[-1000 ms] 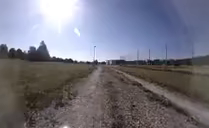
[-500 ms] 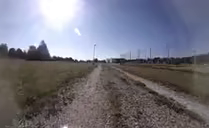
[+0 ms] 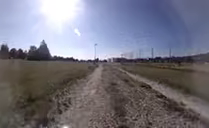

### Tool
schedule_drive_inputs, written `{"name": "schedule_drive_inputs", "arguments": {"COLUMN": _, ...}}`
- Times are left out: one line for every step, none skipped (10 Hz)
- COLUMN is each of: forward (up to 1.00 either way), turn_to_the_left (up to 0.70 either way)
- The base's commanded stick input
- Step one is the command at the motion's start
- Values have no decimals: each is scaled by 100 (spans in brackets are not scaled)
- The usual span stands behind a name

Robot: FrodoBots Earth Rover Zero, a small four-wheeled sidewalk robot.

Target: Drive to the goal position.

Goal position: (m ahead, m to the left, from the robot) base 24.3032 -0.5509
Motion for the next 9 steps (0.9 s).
{"name": "schedule_drive_inputs", "arguments": {"forward": 50, "turn_to_the_left": 0}}
{"name": "schedule_drive_inputs", "arguments": {"forward": 50, "turn_to_the_left": 0}}
{"name": "schedule_drive_inputs", "arguments": {"forward": 50, "turn_to_the_left": 0}}
{"name": "schedule_drive_inputs", "arguments": {"forward": 50, "turn_to_the_left": 0}}
{"name": "schedule_drive_inputs", "arguments": {"forward": 50, "turn_to_the_left": 0}}
{"name": "schedule_drive_inputs", "arguments": {"forward": 50, "turn_to_the_left": 0}}
{"name": "schedule_drive_inputs", "arguments": {"forward": 50, "turn_to_the_left": 0}}
{"name": "schedule_drive_inputs", "arguments": {"forward": 50, "turn_to_the_left": 0}}
{"name": "schedule_drive_inputs", "arguments": {"forward": 50, "turn_to_the_left": 0}}
